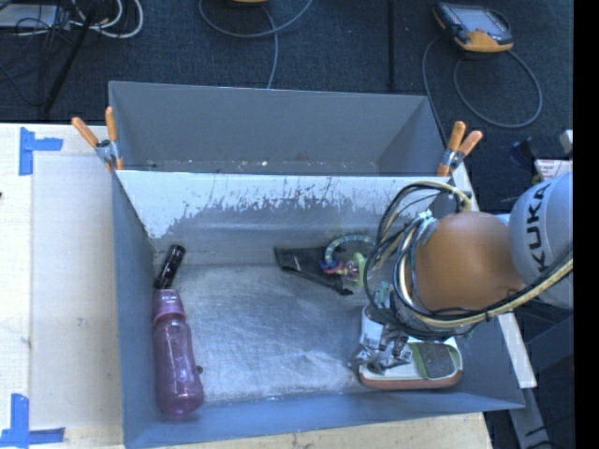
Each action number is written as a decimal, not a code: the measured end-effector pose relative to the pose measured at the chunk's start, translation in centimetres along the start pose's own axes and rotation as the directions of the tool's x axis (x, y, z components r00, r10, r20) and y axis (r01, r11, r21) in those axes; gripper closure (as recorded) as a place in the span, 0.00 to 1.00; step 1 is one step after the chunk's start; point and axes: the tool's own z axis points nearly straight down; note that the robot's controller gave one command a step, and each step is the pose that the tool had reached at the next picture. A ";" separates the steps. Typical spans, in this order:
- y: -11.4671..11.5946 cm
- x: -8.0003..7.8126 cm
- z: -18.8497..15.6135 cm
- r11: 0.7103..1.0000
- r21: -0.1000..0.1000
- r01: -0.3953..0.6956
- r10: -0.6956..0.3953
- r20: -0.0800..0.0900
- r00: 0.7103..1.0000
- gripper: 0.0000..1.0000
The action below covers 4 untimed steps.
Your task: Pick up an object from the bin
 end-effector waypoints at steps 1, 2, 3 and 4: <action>0.0 0.2 0.0 1.000 0.000 -0.001 0.001 -0.003 1.000 1.00; -0.1 0.2 0.0 1.000 -0.002 -0.002 0.002 -0.005 1.000 1.00; 0.5 -2.6 -4.1 1.000 -0.004 0.015 -0.015 -0.018 1.000 1.00; 0.1 -1.7 -9.4 0.985 -0.012 0.173 -0.173 -0.012 0.985 1.00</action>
Offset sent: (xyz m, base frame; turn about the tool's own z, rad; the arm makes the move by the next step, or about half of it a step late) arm 0.0616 0.0023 0.1074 0.0164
